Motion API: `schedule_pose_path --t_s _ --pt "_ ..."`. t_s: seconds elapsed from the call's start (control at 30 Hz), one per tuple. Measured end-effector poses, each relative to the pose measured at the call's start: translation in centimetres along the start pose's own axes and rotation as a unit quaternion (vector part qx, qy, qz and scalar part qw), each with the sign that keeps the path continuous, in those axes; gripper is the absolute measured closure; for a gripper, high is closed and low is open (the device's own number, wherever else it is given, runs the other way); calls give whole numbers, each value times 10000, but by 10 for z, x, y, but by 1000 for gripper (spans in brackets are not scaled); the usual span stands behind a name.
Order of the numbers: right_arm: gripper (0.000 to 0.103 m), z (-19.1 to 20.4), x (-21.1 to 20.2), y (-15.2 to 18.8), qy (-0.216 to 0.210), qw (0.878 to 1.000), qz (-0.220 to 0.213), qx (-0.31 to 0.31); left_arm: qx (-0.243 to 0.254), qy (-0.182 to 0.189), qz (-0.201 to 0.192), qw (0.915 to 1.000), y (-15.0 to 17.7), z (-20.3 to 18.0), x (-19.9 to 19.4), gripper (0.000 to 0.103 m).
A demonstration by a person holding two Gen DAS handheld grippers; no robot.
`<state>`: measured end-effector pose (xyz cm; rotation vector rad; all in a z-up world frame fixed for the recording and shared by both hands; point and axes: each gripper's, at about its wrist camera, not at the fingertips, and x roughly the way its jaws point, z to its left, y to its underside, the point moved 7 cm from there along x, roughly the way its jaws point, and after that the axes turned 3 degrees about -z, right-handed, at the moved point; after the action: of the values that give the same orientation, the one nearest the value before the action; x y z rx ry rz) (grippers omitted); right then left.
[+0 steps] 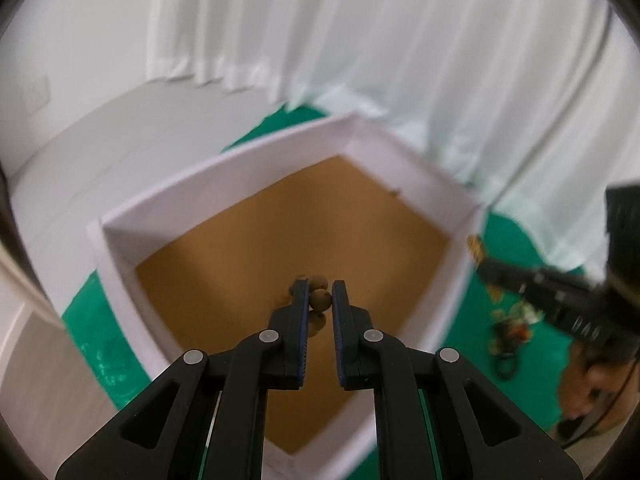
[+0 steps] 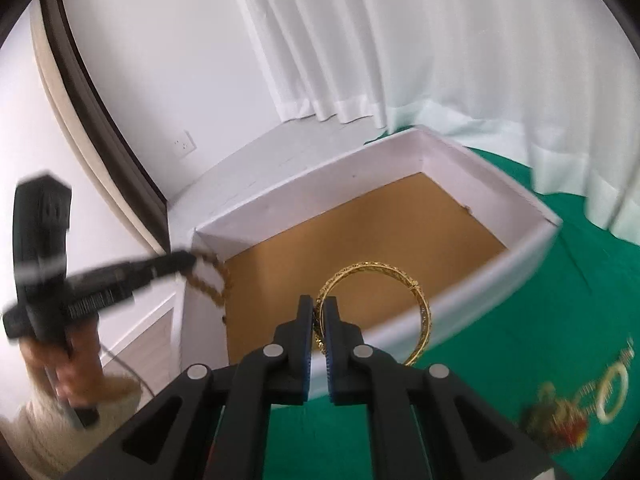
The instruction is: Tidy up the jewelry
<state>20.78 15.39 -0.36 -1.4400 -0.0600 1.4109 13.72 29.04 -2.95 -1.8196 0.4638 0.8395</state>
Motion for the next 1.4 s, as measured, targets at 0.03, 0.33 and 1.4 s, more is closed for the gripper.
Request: schedule_pose_path --t_s 0.03,0.33,1.4 --pt "97 -1 13 -1 16 10000 77 0 0 -60 69 10000 6 3 8 94" --pt "59 -19 43 21 395 9982 230 382 -61 -243 133 9996 37 16 15 47" --pt "39 -207 -170 300 3560 9072 -210 2230 1978 313 409 9789 152 -252 133 0"
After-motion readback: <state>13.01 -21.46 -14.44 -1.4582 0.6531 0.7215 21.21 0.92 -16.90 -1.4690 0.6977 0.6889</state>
